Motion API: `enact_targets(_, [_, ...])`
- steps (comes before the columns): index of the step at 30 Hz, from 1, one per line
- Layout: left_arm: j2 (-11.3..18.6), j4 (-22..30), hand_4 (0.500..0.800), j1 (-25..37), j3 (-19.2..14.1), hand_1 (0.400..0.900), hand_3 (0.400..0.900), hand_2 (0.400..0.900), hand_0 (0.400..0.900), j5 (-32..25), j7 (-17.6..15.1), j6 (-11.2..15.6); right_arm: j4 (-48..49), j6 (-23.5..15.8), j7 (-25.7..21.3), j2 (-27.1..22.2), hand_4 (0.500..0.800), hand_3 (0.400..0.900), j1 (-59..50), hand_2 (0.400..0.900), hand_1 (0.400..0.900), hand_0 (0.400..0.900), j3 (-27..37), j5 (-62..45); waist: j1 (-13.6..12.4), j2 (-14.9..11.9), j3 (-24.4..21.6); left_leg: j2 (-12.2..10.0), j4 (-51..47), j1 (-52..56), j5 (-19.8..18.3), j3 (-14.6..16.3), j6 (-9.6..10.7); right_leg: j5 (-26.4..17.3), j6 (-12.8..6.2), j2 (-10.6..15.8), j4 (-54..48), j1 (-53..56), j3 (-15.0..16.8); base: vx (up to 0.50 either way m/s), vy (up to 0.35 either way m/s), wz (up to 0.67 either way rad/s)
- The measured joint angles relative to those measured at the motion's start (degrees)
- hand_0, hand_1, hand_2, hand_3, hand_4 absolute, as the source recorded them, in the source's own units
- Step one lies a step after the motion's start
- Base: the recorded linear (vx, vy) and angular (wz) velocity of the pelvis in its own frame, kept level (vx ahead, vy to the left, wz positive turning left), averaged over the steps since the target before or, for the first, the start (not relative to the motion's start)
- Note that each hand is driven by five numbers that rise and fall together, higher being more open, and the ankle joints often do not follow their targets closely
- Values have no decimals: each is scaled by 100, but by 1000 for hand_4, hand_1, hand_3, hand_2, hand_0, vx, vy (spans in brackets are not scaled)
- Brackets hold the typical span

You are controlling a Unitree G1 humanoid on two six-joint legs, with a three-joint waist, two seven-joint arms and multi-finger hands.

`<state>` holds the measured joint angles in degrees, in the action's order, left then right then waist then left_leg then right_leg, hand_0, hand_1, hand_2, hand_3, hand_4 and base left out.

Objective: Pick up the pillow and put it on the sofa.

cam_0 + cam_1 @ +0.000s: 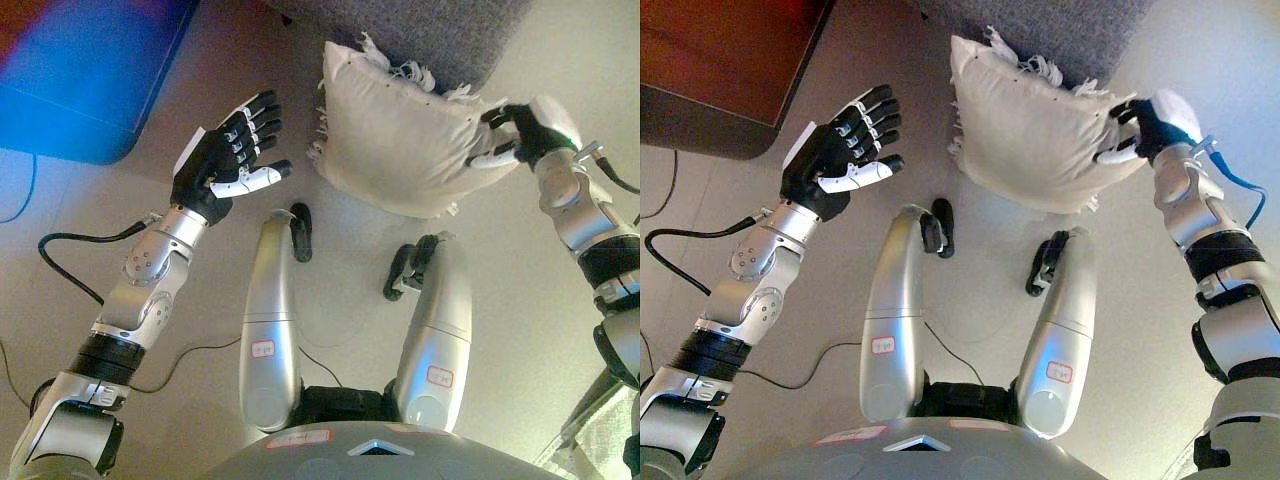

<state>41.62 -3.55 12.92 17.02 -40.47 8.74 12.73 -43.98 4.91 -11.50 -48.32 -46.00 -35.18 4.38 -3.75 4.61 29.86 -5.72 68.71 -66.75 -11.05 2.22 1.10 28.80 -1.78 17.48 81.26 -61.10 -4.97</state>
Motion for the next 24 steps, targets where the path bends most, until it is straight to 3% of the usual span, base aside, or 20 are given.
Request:
enact_targets(5, [20,1,800,-3,31,900,900,900,900,-95,-29,7,13,185,-766,121,800,900,-11,900,900,900,8,388,-12,34,2,3,59,-139,-31,9,-21,5,-5,10,40,-127,15,0,0,0])
enact_targets(12, [124,12,800,-7,32,900,900,900,900,-253,12,102,4,259,-1092,161,800,900,-11,900,900,900,6,703,-48,113,0,3,70,-147,-49,14,-27,12,-11,15,41,-133,21,0,0,0])
enact_targets(16, [233,110,800,-39,30,900,900,900,900,-316,55,115,-57,382,-722,160,800,900,-40,900,900,900,-2,619,-136,117,-1,3,70,-179,-49,12,-27,14,-9,20,45,-164,17,-1,-13,2])
enact_targets(24, [354,207,800,38,35,900,900,900,900,-320,260,119,-1061,454,1076,179,800,900,-851,900,900,900,-265,-511,-206,141,-3,10,183,-267,-63,-2,-49,29,-20,36,139,-225,27,-2,-9,4])
